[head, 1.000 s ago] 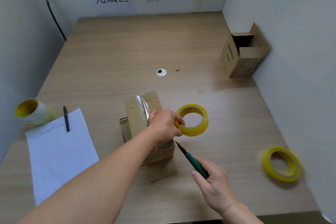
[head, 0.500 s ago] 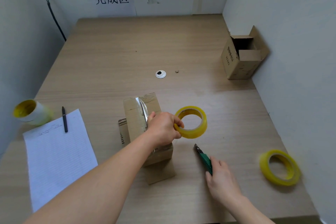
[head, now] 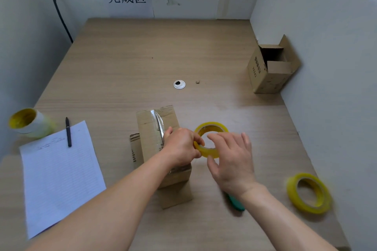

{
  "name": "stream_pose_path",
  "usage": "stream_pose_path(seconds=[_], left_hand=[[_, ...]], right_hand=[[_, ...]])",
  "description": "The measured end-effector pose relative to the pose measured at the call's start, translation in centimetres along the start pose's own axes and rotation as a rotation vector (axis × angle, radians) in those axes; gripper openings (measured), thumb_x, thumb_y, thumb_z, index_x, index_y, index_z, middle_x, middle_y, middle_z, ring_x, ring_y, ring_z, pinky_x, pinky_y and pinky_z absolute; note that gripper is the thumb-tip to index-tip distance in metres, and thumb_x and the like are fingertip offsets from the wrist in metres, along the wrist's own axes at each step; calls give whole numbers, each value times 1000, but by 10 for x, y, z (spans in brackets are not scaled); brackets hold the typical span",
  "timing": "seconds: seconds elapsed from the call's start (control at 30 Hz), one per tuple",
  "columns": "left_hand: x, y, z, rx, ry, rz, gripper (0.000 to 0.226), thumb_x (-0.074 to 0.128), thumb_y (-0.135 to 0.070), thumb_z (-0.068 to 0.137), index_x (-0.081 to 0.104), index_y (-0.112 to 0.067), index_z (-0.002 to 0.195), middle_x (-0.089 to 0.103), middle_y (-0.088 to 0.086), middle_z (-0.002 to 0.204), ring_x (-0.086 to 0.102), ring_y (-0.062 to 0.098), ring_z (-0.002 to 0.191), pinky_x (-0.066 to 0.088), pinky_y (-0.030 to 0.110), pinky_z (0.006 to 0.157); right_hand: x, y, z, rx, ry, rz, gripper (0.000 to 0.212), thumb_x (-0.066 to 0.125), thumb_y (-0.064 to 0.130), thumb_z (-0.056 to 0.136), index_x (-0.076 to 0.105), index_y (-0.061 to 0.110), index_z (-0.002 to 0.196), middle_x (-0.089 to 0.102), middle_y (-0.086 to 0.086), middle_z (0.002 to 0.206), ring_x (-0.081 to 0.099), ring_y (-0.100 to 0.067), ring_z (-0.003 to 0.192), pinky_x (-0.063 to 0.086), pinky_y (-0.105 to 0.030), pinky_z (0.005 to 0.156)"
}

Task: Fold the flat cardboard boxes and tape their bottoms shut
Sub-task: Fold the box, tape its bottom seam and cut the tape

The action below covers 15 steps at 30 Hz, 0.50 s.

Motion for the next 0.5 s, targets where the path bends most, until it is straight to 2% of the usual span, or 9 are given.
stream_pose_path(seconds=[0.13, 0.23, 0.33, 0.43, 0.5], left_hand=[[0, 0, 0, -1, 3, 3, 16, 75, -36, 79, 68, -38, 92, 58, -20, 72, 58, 9, 107, 7, 45, 120], [-2, 0, -1, 7, 11, -6, 18, 75, -34, 80, 69, -36, 97, 60, -18, 79, 56, 11, 113, 3, 45, 119], [-4, 0, -3, 13, 22, -1, 24, 74, -35, 80, 69, -35, 103, 66, -13, 93, 54, 12, 117, 3, 45, 119], [-4, 1, -4, 30, 31, -12, 25, 72, -35, 81, 63, -34, 104, 67, -13, 92, 54, 14, 114, 6, 47, 119], [-4, 5, -6, 51, 37, -22, 23, 68, -35, 82, 52, -30, 99, 63, -14, 86, 51, 14, 110, 8, 48, 119]], right_hand=[[9, -7, 17, -46, 237, -47, 46, 73, 22, 68, 63, 28, 113, 67, 8, 89, 63, -23, 90, 37, -51, 104], [10, -7, 24, -57, 395, 27, 42, 68, 28, 78, 55, 30, 119, 66, 11, 91, 63, -21, 84, 45, -41, 93], [7, -3, 31, -53, 419, 156, 44, 63, 25, 83, 50, 29, 125, 64, 11, 93, 61, -24, 84, 47, -36, 79], [10, 0, 36, -24, 480, 200, 58, 60, 20, 82, 39, 29, 135, 68, 2, 102, 61, -30, 91, 47, -38, 74], [14, -1, 40, 13, 578, 153, 65, 58, 22, 83, 29, 32, 140, 68, -3, 104, 61, -34, 90, 48, -40, 74]])
Point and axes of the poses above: each hand's wrist, its own z-axis towards the middle knuckle, its own x-axis out of the palm, y = z × x, the point moved 1 cm from there along z, towards the middle knuckle
